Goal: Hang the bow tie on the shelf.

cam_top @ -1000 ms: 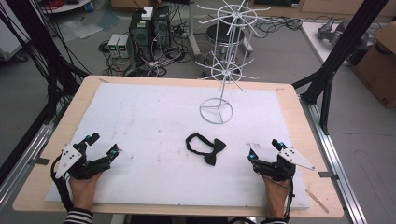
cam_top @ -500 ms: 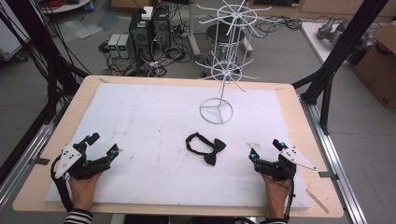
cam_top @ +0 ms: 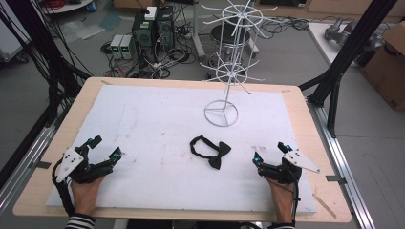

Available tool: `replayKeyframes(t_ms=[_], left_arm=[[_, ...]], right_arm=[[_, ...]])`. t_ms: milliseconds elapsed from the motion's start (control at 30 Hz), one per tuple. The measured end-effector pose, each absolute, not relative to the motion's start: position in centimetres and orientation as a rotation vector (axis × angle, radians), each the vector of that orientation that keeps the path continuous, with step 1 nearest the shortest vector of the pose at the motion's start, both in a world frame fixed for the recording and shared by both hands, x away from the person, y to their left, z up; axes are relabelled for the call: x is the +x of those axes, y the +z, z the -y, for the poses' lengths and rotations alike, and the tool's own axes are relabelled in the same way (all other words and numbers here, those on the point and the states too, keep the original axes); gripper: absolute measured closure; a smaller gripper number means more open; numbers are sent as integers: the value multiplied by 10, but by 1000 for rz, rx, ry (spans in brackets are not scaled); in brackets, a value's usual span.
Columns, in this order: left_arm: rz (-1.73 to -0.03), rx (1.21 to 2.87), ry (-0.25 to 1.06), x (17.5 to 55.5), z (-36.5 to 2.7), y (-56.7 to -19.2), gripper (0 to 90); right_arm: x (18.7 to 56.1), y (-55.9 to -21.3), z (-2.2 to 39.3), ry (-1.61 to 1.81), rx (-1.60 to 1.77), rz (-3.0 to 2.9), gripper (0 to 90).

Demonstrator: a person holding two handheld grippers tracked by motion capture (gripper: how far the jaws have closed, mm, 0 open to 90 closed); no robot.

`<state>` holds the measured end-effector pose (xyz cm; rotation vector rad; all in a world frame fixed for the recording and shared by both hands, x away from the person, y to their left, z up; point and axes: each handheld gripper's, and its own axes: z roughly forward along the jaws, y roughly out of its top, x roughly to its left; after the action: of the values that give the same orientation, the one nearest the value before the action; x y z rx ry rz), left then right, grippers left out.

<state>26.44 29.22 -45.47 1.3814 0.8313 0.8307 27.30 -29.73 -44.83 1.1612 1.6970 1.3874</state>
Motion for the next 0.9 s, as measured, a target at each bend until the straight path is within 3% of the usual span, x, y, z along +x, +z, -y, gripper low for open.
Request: replayKeyframes(t_ms=[500,900], left_arm=[[-840,1378,833,265,-292,-455,162],[-843,1378,833,265,-292,-455,163]], right_arm=[[289,-396,262,1377,1006,-1939,6],[303,-380,229,1337,893,-2132,41]])
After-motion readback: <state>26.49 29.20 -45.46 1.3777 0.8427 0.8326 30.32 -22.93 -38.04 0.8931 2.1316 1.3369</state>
